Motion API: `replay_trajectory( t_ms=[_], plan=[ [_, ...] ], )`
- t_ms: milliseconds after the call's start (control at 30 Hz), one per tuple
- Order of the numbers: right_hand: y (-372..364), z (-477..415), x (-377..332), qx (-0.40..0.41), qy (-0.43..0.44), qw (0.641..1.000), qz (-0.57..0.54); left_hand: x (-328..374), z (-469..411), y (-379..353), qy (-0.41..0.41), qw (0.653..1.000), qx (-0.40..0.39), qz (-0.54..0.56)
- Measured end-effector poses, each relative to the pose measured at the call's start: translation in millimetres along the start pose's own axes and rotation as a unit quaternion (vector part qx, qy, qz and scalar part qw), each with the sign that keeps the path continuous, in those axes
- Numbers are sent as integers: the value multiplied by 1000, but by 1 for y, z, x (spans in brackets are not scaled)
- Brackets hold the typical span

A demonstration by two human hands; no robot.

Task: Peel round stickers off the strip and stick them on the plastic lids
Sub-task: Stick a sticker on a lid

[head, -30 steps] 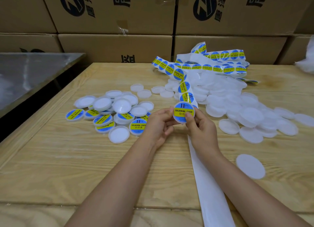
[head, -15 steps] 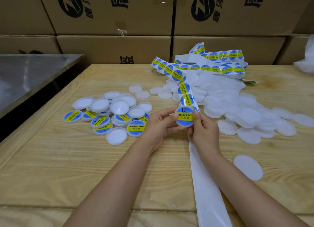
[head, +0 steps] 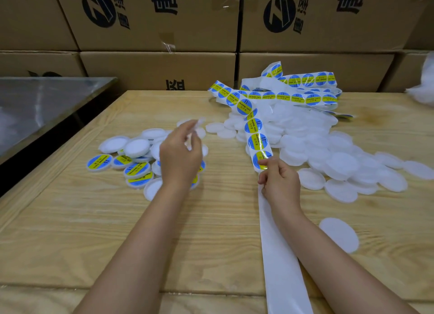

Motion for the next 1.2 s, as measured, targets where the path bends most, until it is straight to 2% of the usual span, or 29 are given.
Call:
replay_trajectory(
  t_ms=[167,400,467,533,600,700,800,900,1000,1100,1200],
  plan=[
    [-1,1,-3,-7,4,1000,25,-36,-13,9,-22,977,-16,-211],
    [0,1,-3,-3,-12,1000,16,-49,-12,3,1,927,-67,-369],
    [1,0,-3,1,-23,1000,5,-35,-10,2,-34,935,-40,-350],
    [1,-1,-3,7,-41,999,-16,-12,-1,-6,-123,955,-28,-267],
    [1,0,-3,16,-67,997,-45,10,14,-23,-164,964,-117,-173],
    [2,1,-4,32,-122,988,-90,28,41,-54,-182,937,-272,-123],
    [2,5,-5,36,-177,976,-123,27,56,-74,-210,906,-339,-142],
    [2,8,-7,28,-195,974,-114,22,56,-80,-215,896,-351,-166],
    [1,10,-9,27,-169,980,-98,20,55,-80,-208,904,-345,-142],
    [3,8,-11,27,-89,994,-62,18,54,-81,-184,910,-348,-129],
    [4,8,-13,27,-21,999,-41,18,53,-83,-188,901,-358,-155]
  ],
)
Point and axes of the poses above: each hand's wrist, its own z-axis away from the middle knuckle, its own y-axis out of the back of the hand, x = y × z, the point moved 3 cm from there along -z, towards the middle knuckle, and after that the axes turned 15 degrees about -z, right-handed, at the moved point
